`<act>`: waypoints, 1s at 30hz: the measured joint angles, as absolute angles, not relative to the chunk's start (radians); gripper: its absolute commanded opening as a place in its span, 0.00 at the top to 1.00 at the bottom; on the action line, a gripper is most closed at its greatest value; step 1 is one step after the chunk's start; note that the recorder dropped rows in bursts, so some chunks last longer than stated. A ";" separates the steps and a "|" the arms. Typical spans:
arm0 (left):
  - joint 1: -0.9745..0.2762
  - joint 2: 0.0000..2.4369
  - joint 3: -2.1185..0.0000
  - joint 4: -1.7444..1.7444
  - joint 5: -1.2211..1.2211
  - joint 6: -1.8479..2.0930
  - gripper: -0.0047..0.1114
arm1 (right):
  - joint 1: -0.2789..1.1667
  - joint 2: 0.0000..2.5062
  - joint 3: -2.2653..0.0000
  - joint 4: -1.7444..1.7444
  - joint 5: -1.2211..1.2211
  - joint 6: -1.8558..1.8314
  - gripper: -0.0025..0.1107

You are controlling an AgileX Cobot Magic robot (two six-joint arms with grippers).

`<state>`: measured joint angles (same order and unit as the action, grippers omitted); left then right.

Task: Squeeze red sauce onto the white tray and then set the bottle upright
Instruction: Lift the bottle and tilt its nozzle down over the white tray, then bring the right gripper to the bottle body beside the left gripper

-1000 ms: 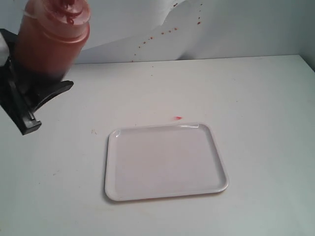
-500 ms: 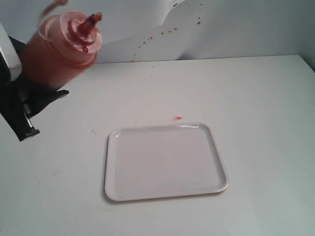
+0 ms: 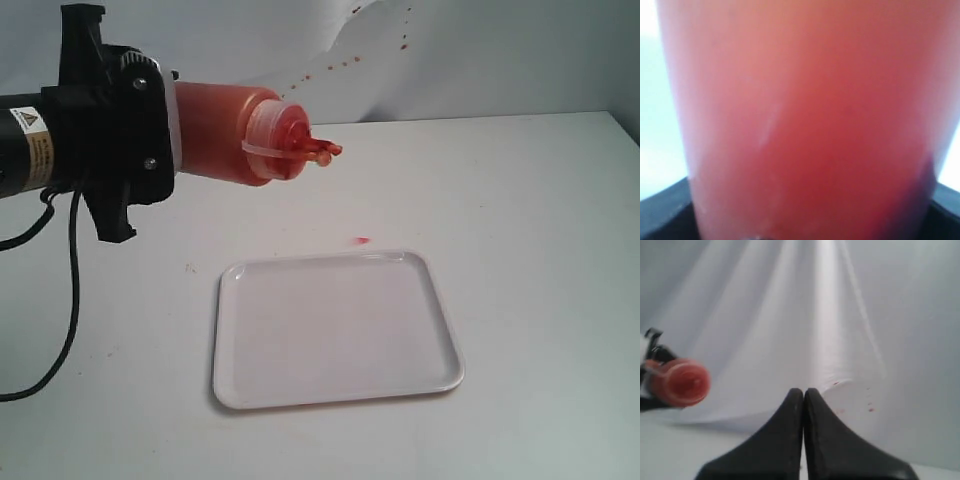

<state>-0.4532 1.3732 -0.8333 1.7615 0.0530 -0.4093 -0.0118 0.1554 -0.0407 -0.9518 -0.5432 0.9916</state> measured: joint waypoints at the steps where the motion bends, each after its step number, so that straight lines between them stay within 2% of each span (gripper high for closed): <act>1: -0.453 1.379 -0.838 1.761 0.058 -0.384 0.96 | -0.012 0.206 -0.055 -1.027 -0.589 1.029 0.98; 4: -0.453 1.379 -0.838 1.761 0.098 -0.269 0.96 | -0.012 0.452 -0.125 -1.173 -0.776 1.091 0.98; 10: -0.453 1.379 -0.838 1.761 0.120 -0.090 0.96 | -0.012 0.824 -0.182 -1.168 -1.025 1.101 0.98; 12: -0.453 1.379 -0.838 1.761 0.129 -0.054 0.96 | -0.012 0.915 -0.182 -1.149 -1.068 1.101 0.93; 15: -0.453 1.379 -0.838 1.761 0.145 -0.017 0.96 | -0.012 1.031 -0.182 -1.141 -1.086 1.101 0.72; 20: -0.453 1.379 -0.838 1.761 0.149 0.061 0.96 | -0.012 1.181 -0.183 -1.141 -1.179 0.986 0.15; 21: -0.453 1.379 -0.838 1.761 0.149 0.078 0.96 | -0.012 1.204 -0.183 -1.141 -1.191 0.942 0.08; 22: -0.453 1.379 -0.838 1.761 0.149 0.090 0.96 | -0.012 1.221 -0.183 -1.141 -1.195 0.907 0.05; 30: -0.453 1.379 -0.838 1.760 0.138 0.147 0.96 | -0.012 1.301 -0.183 -1.110 -1.206 0.848 0.05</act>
<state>-0.4532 1.3794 -0.8384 1.7596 0.1382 0.1472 -0.0118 1.3010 -0.1833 -1.1104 -1.2056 0.8477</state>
